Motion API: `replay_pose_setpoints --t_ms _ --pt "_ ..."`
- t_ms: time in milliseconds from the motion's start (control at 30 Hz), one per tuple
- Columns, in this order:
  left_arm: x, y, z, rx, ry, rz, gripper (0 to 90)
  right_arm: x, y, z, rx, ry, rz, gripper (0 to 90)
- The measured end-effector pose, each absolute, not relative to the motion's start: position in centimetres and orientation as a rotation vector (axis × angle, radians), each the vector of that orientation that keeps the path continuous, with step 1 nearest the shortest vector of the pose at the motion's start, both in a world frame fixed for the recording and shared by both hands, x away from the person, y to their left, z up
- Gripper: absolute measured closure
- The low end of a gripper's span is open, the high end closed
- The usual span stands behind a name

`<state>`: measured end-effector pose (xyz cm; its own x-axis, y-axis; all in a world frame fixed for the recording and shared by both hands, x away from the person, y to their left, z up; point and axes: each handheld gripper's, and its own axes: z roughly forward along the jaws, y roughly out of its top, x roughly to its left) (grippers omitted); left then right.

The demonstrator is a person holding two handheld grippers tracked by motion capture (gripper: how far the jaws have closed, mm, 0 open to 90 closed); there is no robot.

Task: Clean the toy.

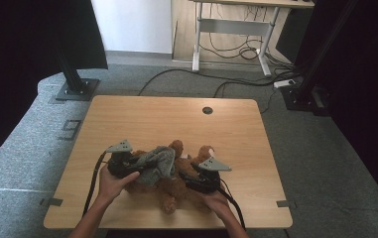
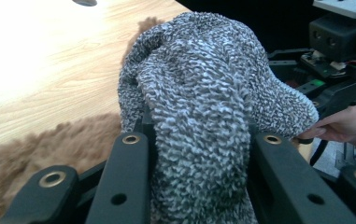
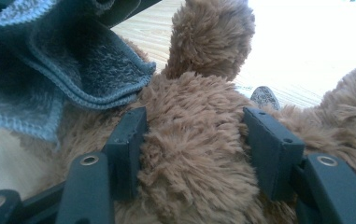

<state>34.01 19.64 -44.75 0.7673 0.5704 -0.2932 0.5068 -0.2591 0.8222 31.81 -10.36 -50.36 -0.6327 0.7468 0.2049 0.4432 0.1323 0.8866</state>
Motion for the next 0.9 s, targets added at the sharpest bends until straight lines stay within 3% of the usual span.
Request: replay_pose_setpoints --t_ms 900 --pt "33.4 26.2 -46.1 1.889 0.991 0.142 67.6 31.4 -10.4 -50.4 1.154 2.117 1.497 41.8"
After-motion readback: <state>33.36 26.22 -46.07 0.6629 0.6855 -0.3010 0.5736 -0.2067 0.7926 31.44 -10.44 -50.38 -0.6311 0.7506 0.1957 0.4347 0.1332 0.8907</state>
